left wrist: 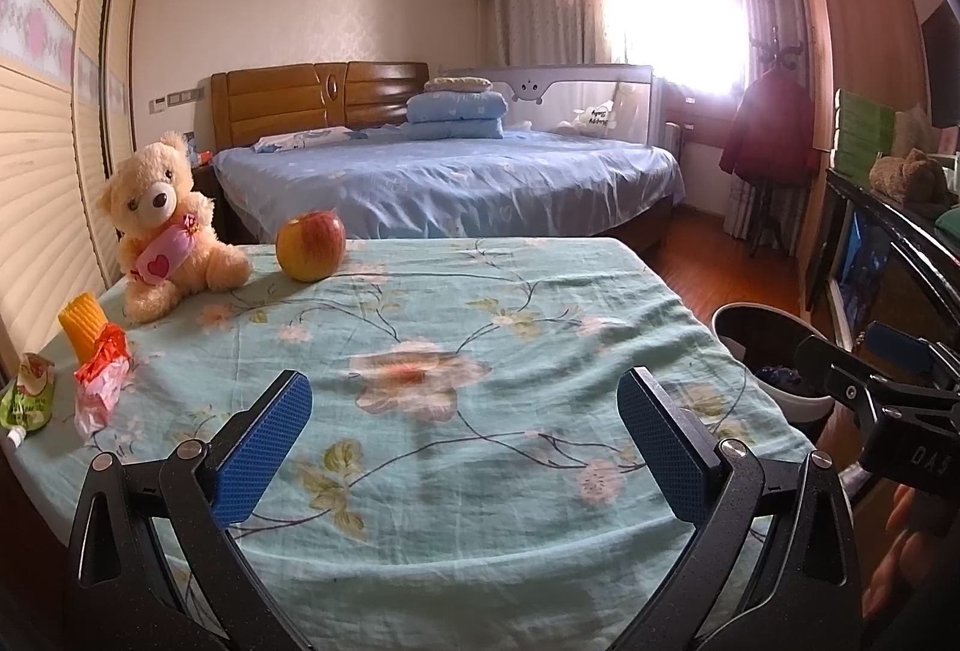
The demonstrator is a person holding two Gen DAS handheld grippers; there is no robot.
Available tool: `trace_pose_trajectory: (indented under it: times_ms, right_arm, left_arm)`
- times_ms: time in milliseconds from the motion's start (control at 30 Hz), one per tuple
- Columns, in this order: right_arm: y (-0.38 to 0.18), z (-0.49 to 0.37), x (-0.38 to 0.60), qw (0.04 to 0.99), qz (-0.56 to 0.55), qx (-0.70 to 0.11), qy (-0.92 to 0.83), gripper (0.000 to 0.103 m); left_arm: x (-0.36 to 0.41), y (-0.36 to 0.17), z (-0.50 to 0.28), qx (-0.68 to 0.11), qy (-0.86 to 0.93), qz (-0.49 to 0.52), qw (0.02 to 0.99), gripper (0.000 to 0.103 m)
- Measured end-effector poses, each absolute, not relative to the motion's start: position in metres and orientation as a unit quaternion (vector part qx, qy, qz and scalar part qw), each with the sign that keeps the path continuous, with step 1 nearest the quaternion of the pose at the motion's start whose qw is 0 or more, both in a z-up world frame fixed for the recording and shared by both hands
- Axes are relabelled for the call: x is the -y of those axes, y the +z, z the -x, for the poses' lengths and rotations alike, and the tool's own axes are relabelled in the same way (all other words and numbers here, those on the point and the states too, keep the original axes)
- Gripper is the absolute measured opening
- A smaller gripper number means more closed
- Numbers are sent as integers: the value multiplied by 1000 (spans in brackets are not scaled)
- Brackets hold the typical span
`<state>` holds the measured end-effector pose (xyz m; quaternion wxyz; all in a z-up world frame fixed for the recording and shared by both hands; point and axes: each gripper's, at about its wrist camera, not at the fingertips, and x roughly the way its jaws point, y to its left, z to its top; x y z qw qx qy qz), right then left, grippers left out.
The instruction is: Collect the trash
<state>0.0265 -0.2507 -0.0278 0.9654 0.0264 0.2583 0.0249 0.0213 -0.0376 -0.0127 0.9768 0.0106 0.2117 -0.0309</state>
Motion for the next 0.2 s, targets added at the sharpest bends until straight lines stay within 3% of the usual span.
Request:
trace_pose_trajectory:
  times_ms: [200]
  right_arm:
    - [-29,-39,251,961,-27,-274,31,103]
  left_arm:
    - [35,-14,-31,-225,-33,-3,974,103]
